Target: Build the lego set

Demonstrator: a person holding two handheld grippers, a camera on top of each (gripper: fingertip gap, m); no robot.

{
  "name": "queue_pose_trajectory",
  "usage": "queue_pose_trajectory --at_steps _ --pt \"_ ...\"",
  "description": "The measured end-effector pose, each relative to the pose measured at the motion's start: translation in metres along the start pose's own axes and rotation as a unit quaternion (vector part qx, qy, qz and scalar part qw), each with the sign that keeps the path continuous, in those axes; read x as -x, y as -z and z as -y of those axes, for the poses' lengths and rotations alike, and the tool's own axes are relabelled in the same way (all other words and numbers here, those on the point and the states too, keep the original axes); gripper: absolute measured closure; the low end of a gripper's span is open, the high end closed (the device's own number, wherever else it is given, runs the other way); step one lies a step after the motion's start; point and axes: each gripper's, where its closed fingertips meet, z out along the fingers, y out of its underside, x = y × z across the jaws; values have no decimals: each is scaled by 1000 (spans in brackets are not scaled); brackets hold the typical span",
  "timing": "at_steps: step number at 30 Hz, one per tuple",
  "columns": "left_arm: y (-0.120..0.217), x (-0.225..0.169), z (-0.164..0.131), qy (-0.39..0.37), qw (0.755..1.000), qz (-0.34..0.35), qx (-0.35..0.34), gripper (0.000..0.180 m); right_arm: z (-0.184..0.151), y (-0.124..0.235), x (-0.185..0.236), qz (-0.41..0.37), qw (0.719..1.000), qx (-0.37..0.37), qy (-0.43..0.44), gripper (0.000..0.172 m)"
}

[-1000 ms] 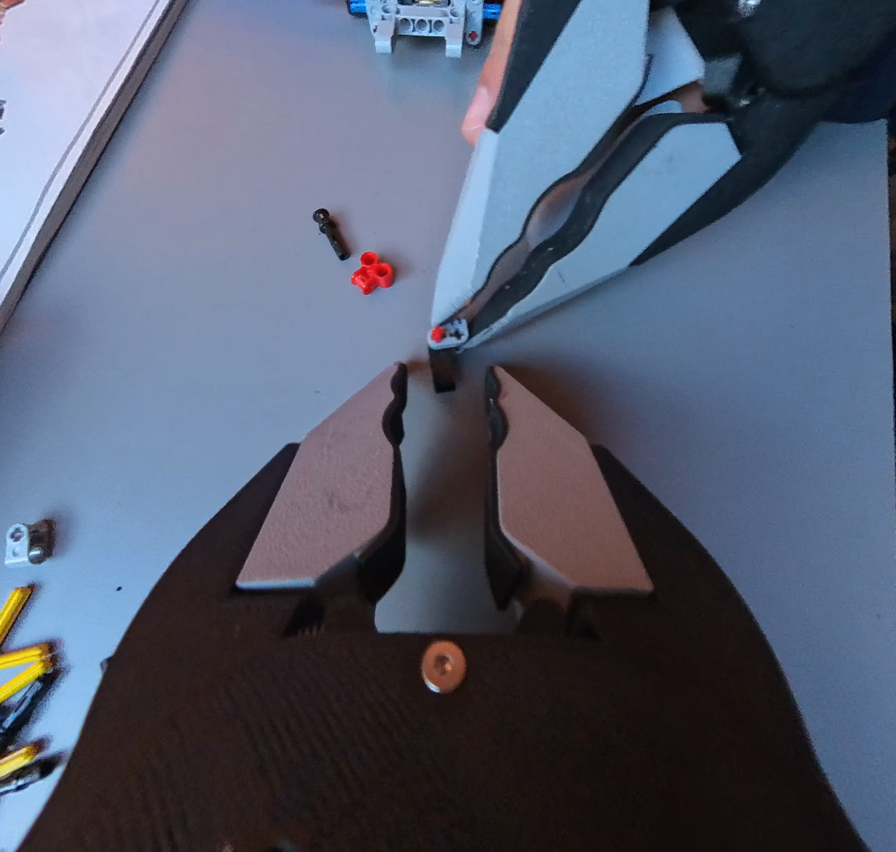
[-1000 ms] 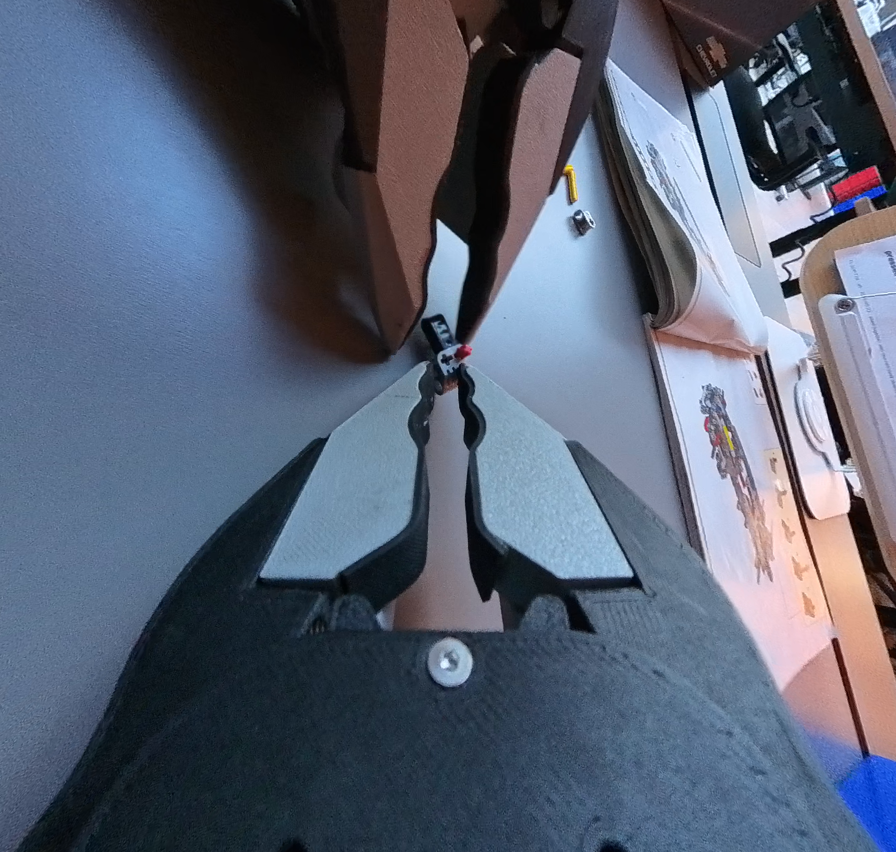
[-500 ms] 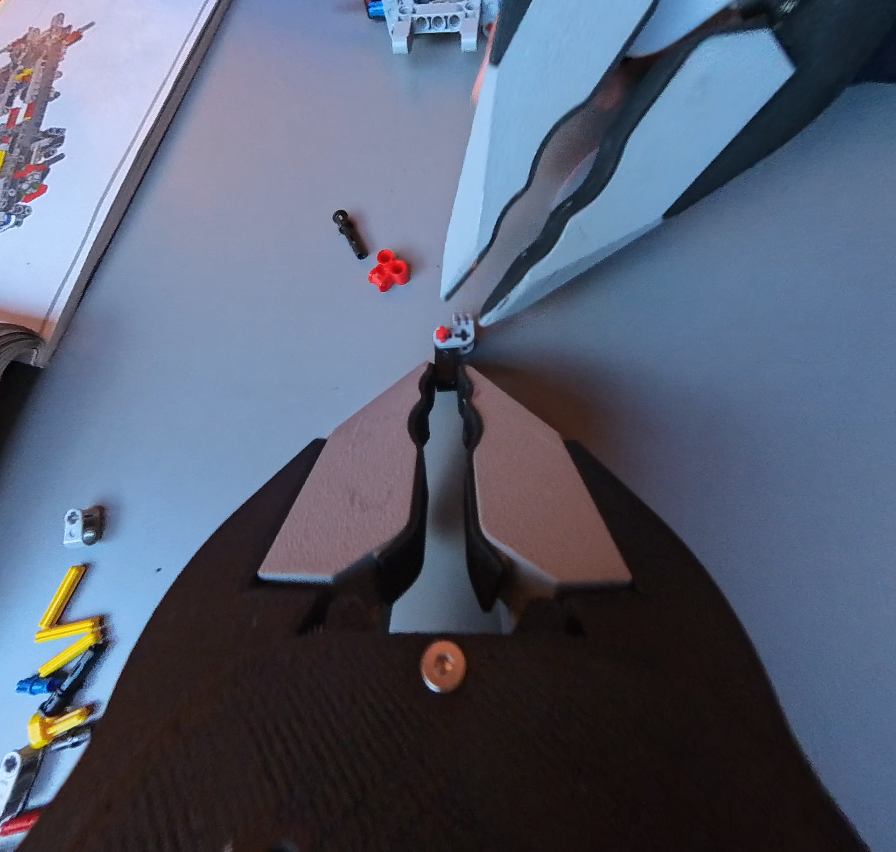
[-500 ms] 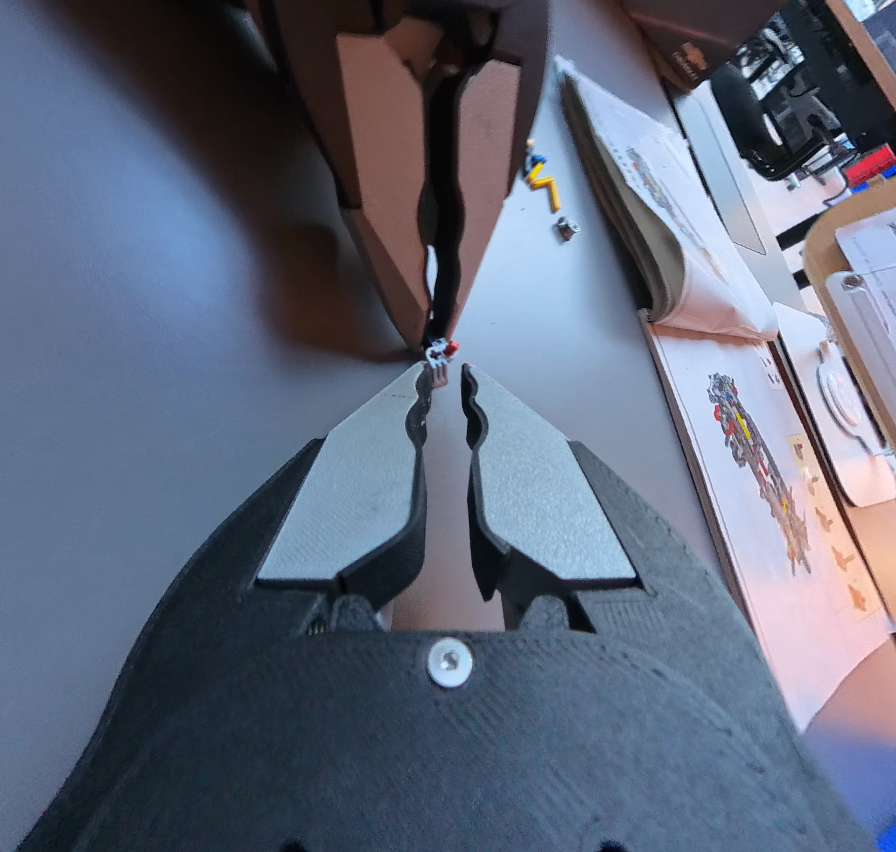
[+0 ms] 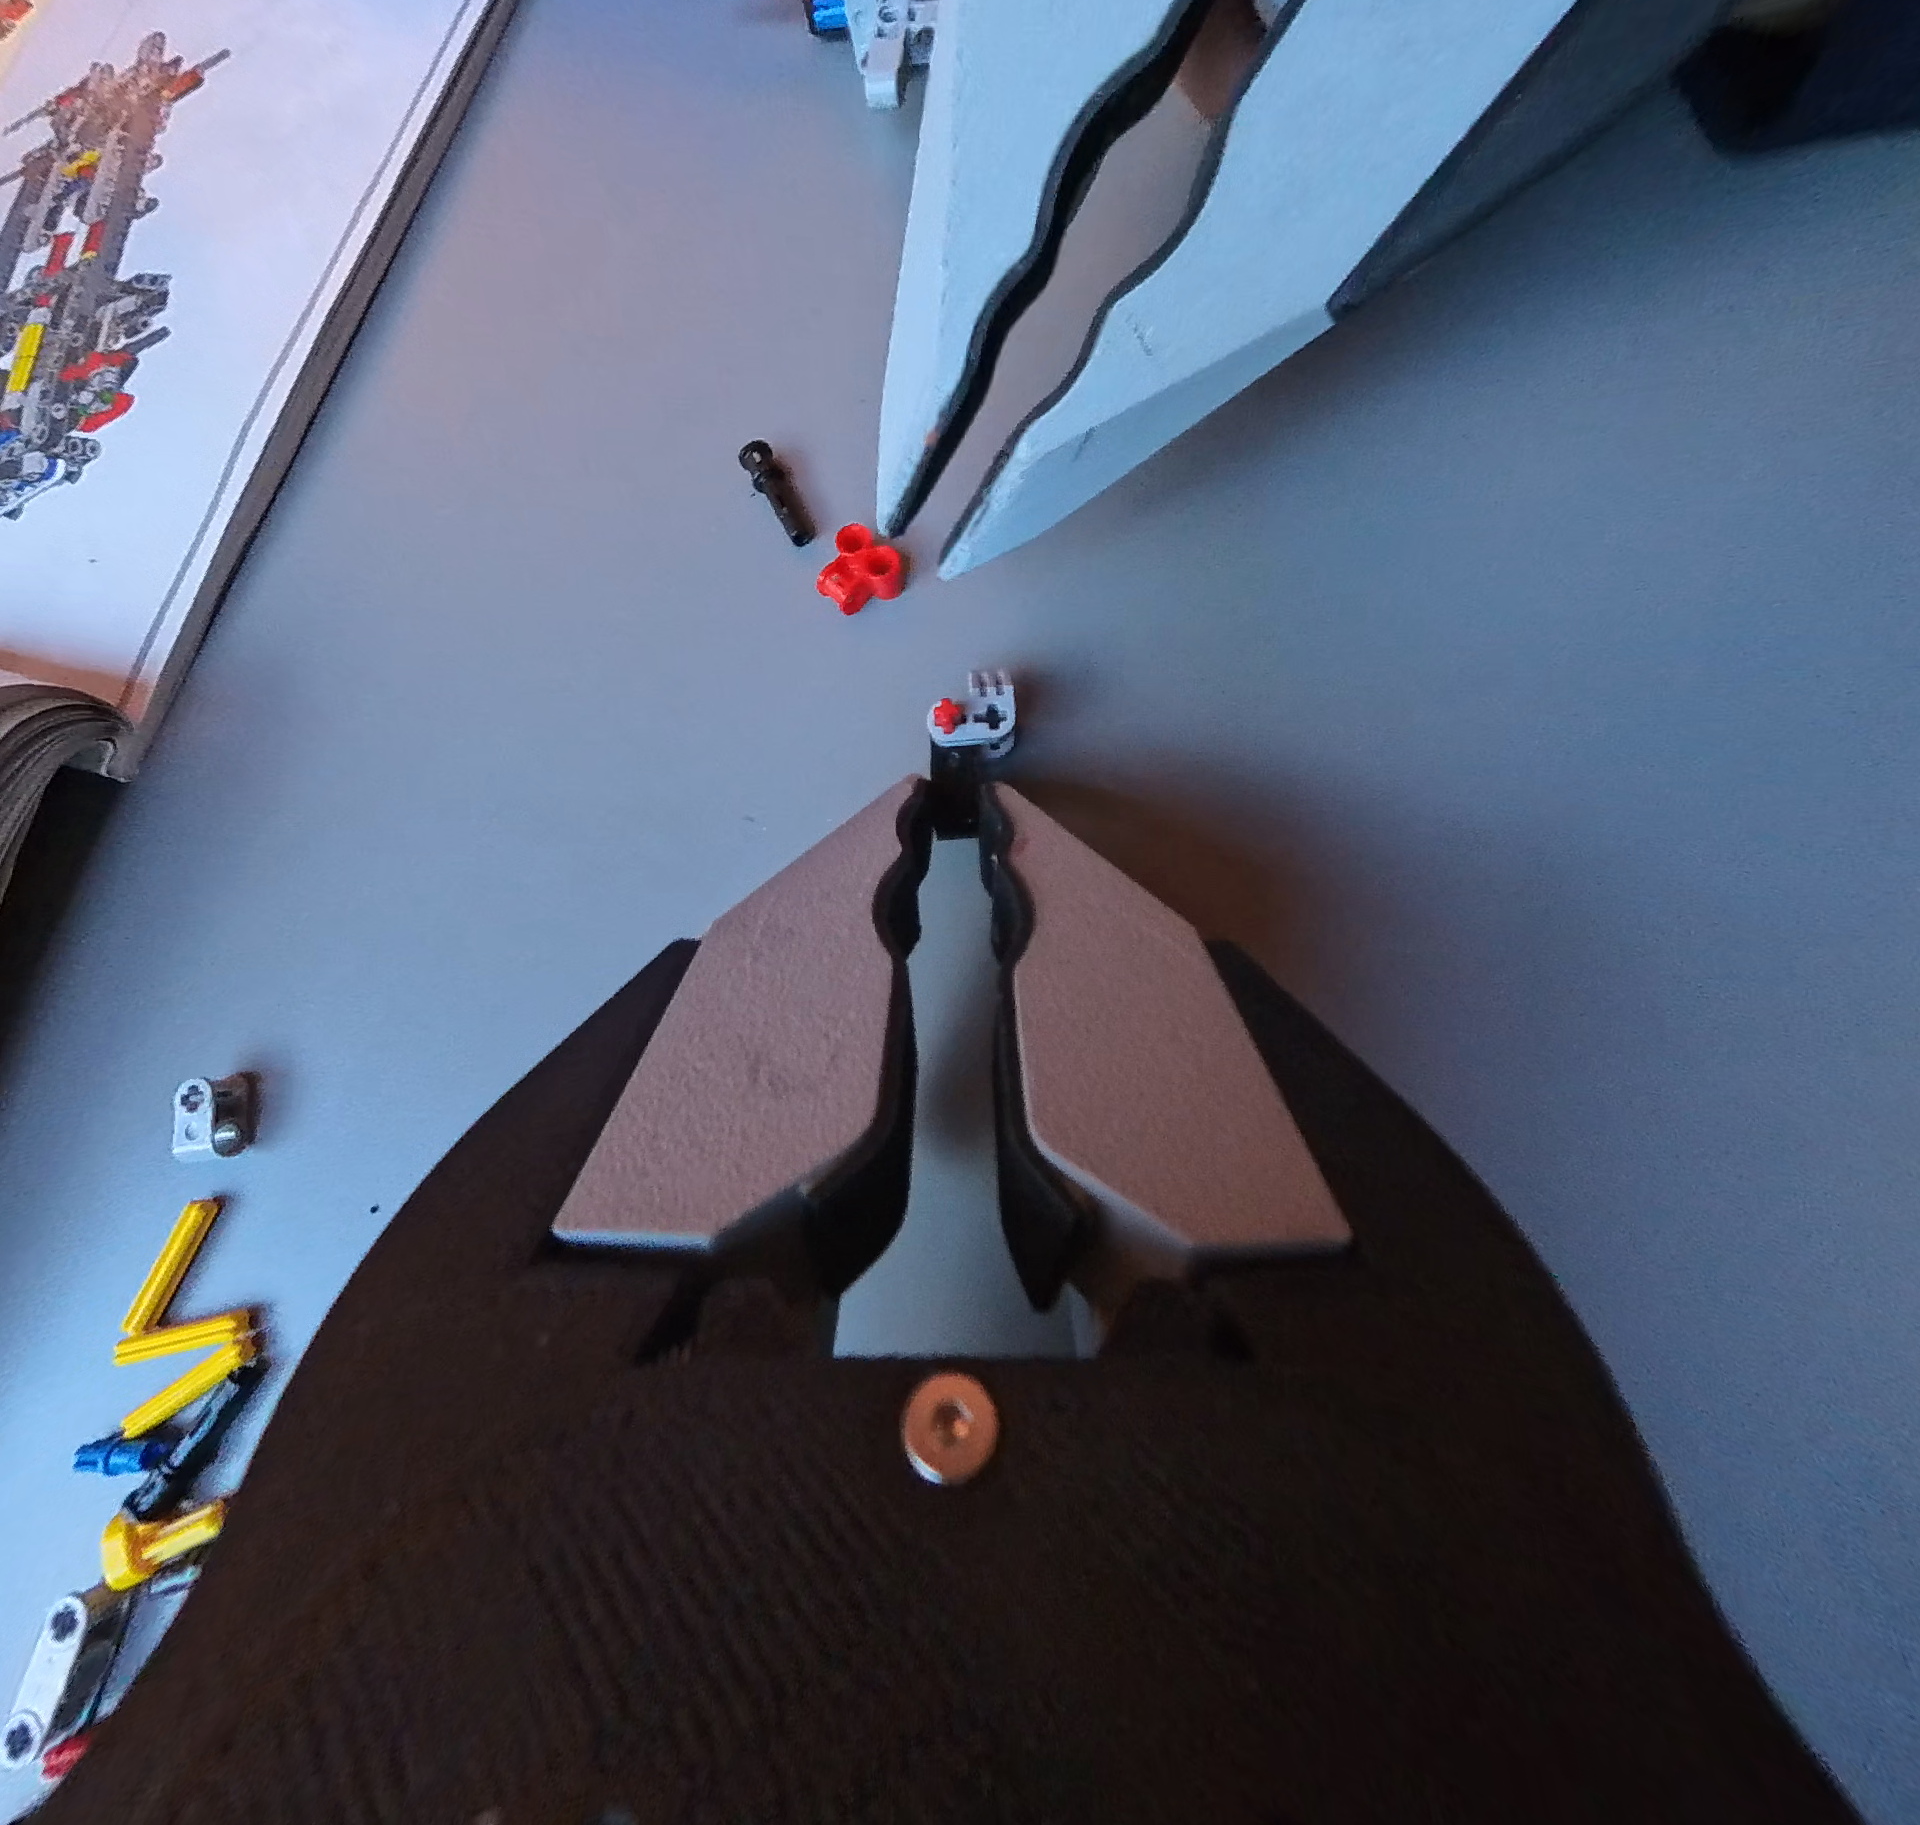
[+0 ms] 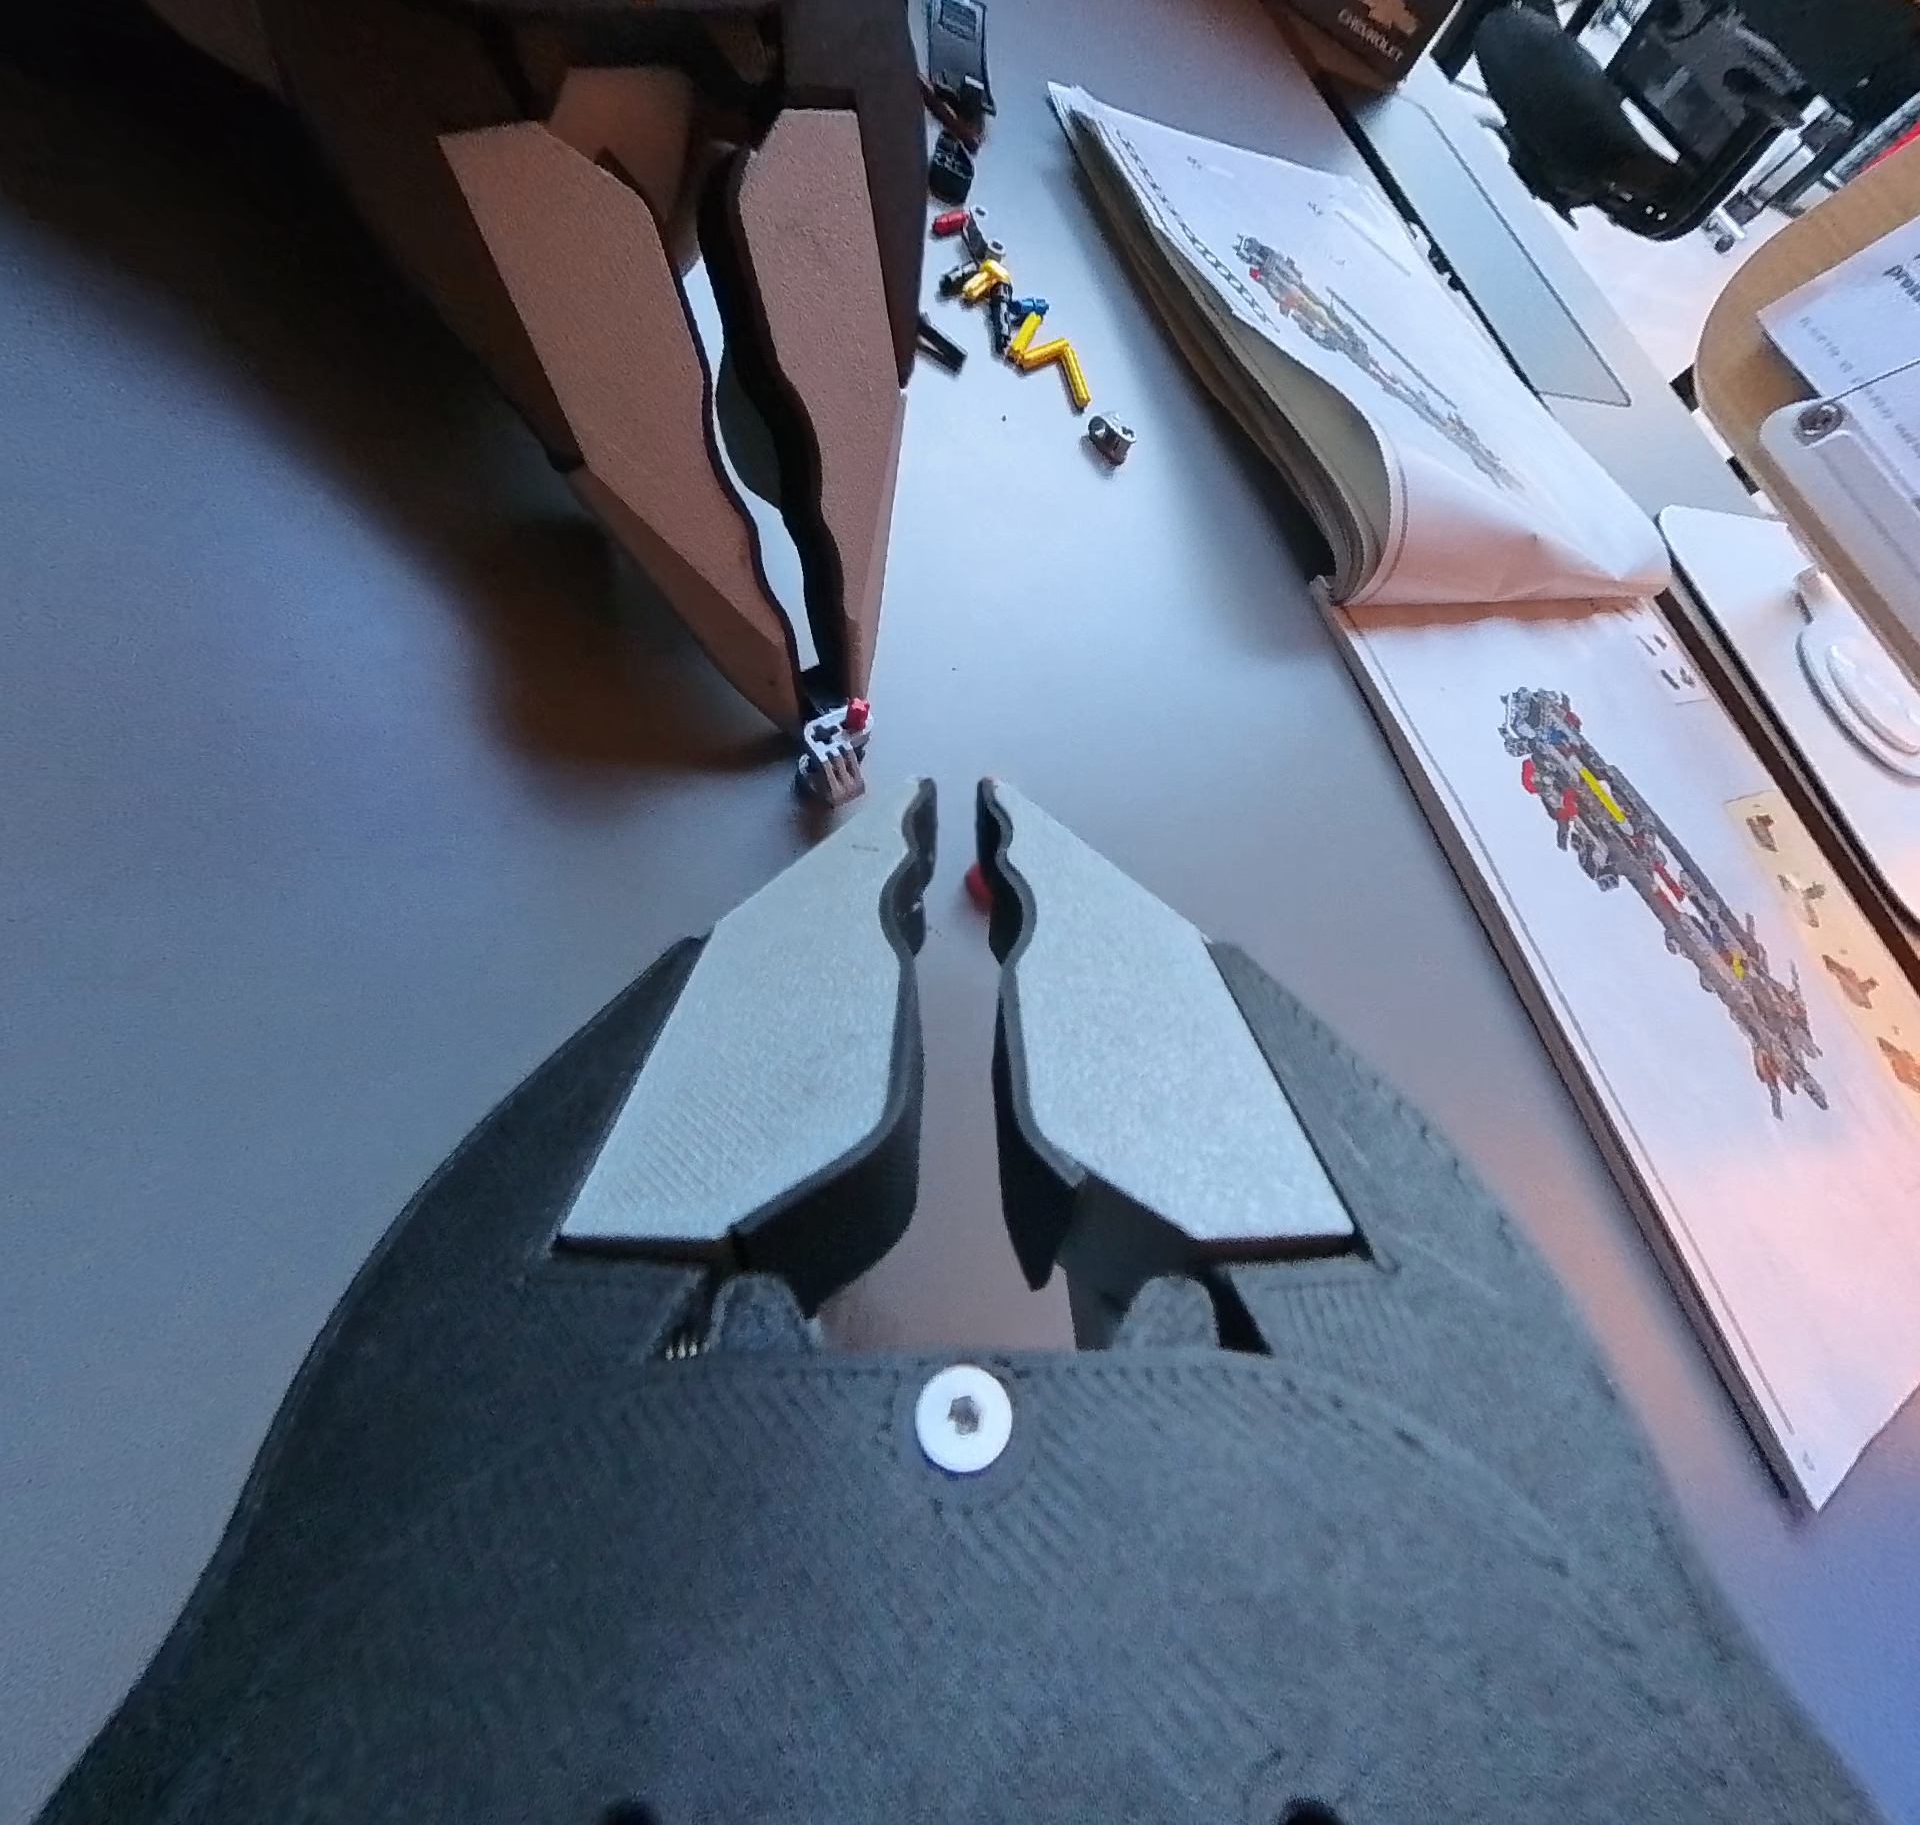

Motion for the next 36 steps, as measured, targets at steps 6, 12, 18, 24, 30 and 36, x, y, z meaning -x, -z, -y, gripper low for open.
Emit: queue_pose_trajectory --at_steps 6,12,18,24,30,36 --pt "1 1 -2 12 1000 -6 0 174 2 2 3 8 1000 -6 -1 169" --pt "6 2 -5 22 1000 3 9 162 -3 3 5 0 1000 9 21 170" --pt "45 24 10 36 998 36 -30 156 0 11 -5 -22 1000 -5 0 172" --pt "123 92 -38 105 986 128 38 157 -3 22 -20 -61 998 -3 -20 172" --pt "147 113 -96 134 966 184 124 165 -4 25 -26 -83 996 1 -12 172" --pt "163 109 -108 168 960 192 115 167 -8 27 -33 -100 995 11 -19 172"
